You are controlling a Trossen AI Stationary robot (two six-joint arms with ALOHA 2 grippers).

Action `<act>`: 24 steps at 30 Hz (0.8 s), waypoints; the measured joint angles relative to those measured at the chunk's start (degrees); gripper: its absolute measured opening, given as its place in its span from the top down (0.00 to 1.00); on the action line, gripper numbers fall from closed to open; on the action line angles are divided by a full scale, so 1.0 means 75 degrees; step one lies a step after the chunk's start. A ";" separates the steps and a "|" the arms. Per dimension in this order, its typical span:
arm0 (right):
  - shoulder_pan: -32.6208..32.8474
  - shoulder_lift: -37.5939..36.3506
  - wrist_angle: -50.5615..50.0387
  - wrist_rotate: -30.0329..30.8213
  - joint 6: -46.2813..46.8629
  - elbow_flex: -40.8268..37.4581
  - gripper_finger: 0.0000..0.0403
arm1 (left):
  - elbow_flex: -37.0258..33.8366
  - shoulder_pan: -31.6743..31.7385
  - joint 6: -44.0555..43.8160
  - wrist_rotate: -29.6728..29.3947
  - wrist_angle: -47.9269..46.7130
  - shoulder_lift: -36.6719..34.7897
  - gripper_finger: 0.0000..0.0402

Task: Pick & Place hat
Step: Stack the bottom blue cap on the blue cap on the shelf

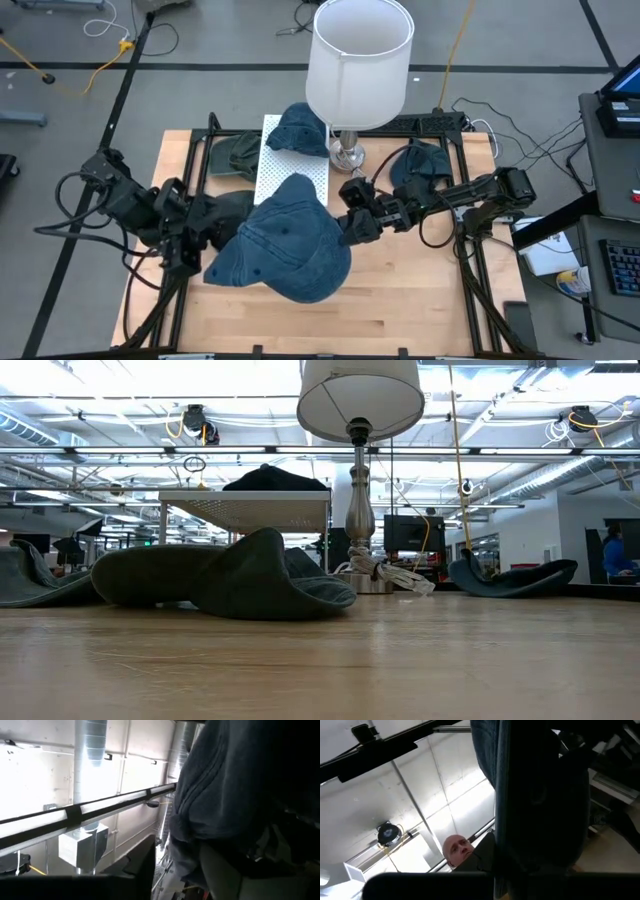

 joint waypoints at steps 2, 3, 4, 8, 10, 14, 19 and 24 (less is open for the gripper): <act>0.0001 0.0000 -0.0171 0.0000 0.0110 0.0000 0.98 | 0.0000 -0.0001 -0.0001 0.0040 0.0001 0.0000 0.71; 0.0001 0.0000 -0.0250 0.0000 0.0120 0.0000 0.98 | 0.0000 -0.0003 -0.0020 0.0040 0.0000 0.0000 0.74; -0.0001 0.0000 -0.0355 0.0000 0.0122 0.0000 0.98 | 0.0000 -0.0004 -0.0085 0.0040 0.0000 0.0000 0.78; -0.0001 0.0000 -0.0632 0.0002 0.0217 0.0000 0.98 | 0.0000 -0.0006 -0.0445 0.0048 0.0003 0.0000 0.88; -0.0002 0.0000 -0.0646 0.0003 0.0221 0.0000 0.98 | 0.0000 -0.0006 -0.0490 0.0052 0.0003 0.0000 0.92; 0.0000 0.0000 -0.0639 0.0003 0.0215 0.0000 0.98 | 0.0000 -0.0006 -0.0386 0.0040 0.0003 0.0000 0.96; -0.0001 0.0000 -0.0638 0.0003 0.0144 0.0000 0.98 | 0.0000 -0.0044 -0.0396 -0.0041 0.0020 -0.0003 0.95; 0.0001 0.0001 -0.0636 0.0003 0.0124 0.0000 0.98 | 0.0000 -0.0047 -0.0549 -0.0433 0.0110 -0.0003 0.99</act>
